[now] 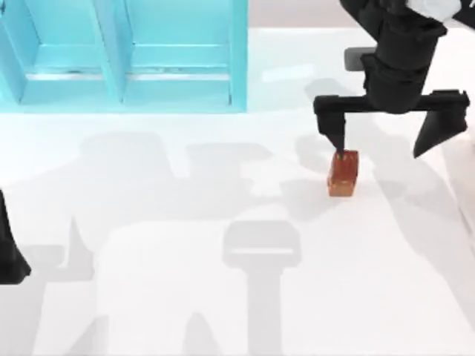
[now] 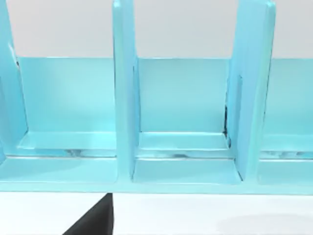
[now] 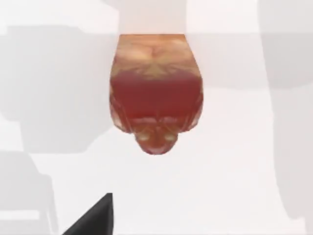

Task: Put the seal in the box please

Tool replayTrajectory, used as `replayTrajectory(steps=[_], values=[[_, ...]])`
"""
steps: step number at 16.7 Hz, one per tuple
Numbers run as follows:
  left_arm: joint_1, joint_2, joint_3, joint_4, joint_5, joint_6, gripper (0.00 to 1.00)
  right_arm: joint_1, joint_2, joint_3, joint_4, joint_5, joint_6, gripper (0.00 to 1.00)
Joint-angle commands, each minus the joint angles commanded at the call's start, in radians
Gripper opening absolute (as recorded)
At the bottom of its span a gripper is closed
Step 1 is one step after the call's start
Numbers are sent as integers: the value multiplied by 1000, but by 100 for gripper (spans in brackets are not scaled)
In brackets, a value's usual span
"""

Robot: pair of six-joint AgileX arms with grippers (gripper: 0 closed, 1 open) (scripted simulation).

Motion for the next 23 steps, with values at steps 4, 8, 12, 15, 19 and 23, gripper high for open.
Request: replayTrajectory(steps=[4, 8, 12, 15, 19, 23], values=[[0, 0, 0, 0, 0, 0, 100, 37, 63, 151, -37, -6, 42, 100], [0, 0, 0, 0, 0, 0, 100, 40, 66, 163, -39, -7, 46, 100], [0, 0, 0, 0, 0, 0, 100, 36, 64, 146, -21, -7, 44, 100], [0, 0, 0, 0, 0, 0, 100, 38, 76, 54, 78, -7, 44, 100], [0, 0, 0, 0, 0, 0, 100, 41, 102, -103, 272, -7, 47, 100], [0, 0, 0, 0, 0, 0, 100, 42, 113, -155, 327, -6, 49, 100]])
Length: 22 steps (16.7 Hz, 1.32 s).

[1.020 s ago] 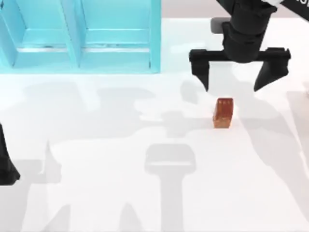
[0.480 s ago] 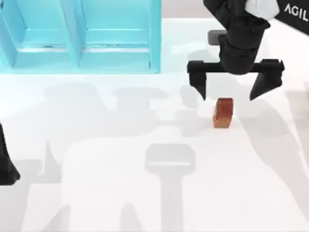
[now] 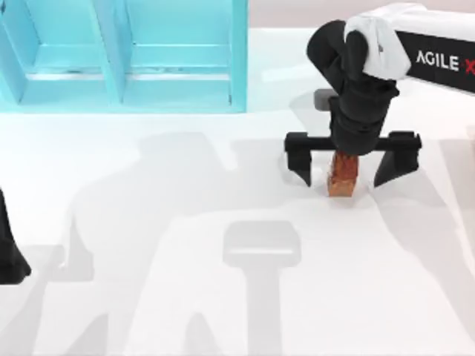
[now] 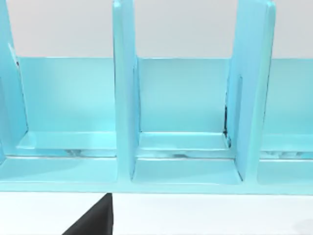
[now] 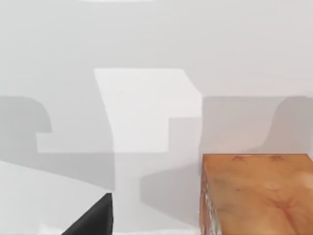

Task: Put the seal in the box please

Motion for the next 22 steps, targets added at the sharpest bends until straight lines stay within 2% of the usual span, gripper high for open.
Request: replayTrajectory(steps=[2, 15, 22], values=[[0, 0, 0, 0, 0, 0, 100, 0, 0, 0, 0, 0, 0, 100], [0, 0, 0, 0, 0, 0, 100, 0, 0, 0, 0, 0, 0, 2], [0, 0, 0, 0, 0, 0, 100, 0, 0, 0, 0, 0, 0, 0]])
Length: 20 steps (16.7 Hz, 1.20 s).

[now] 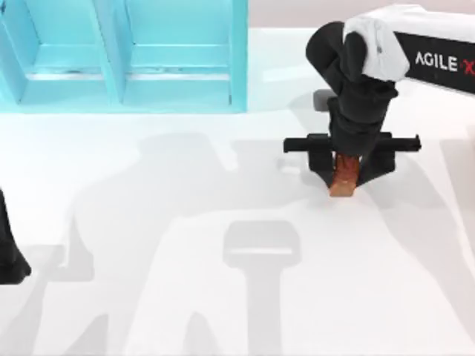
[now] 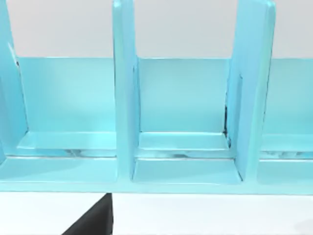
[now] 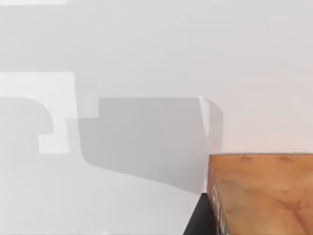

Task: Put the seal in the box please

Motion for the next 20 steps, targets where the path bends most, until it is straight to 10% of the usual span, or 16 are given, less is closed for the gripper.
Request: replayTrajectory(steps=[20], values=[[0, 0, 0, 0, 0, 0, 100, -40, -61, 299, -364, -1, -37, 0]])
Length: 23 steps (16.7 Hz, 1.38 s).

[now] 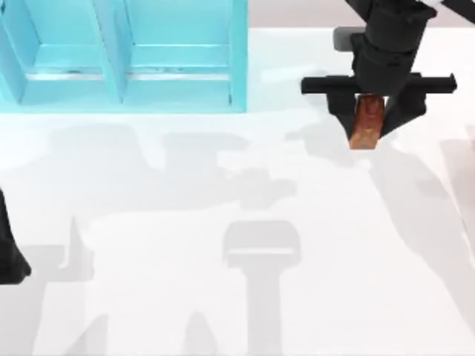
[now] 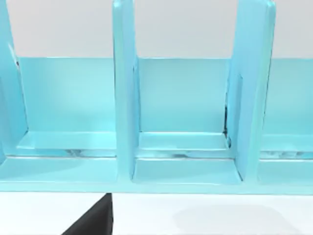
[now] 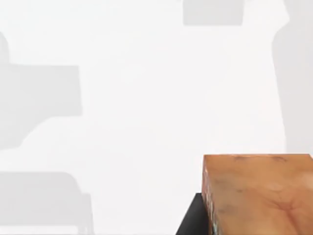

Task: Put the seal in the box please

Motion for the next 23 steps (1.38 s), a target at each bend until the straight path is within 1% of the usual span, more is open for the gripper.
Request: replayTrajectory(steps=[2, 4, 10, 13, 16, 21, 23], values=[[0, 0, 0, 0, 0, 0, 100, -73, -37, -37, 3, -1, -71, 0], [0, 0, 0, 0, 0, 0, 100, -181, -88, -92, 7, -2, -178, 0], [0, 0, 0, 0, 0, 0, 100, -606, -277, -318, 17, 2, -612, 0], [0, 0, 0, 0, 0, 0, 100, -766, -368, -411, 32, 0, -775, 0], [0, 0, 0, 0, 0, 0, 100, -833, -419, -458, 43, -3, -843, 0], [0, 0, 0, 0, 0, 0, 100, -832, -416, -461, 45, -2, -842, 0], [0, 0, 0, 0, 0, 0, 100, -832, -414, -497, 83, -3, -842, 0]])
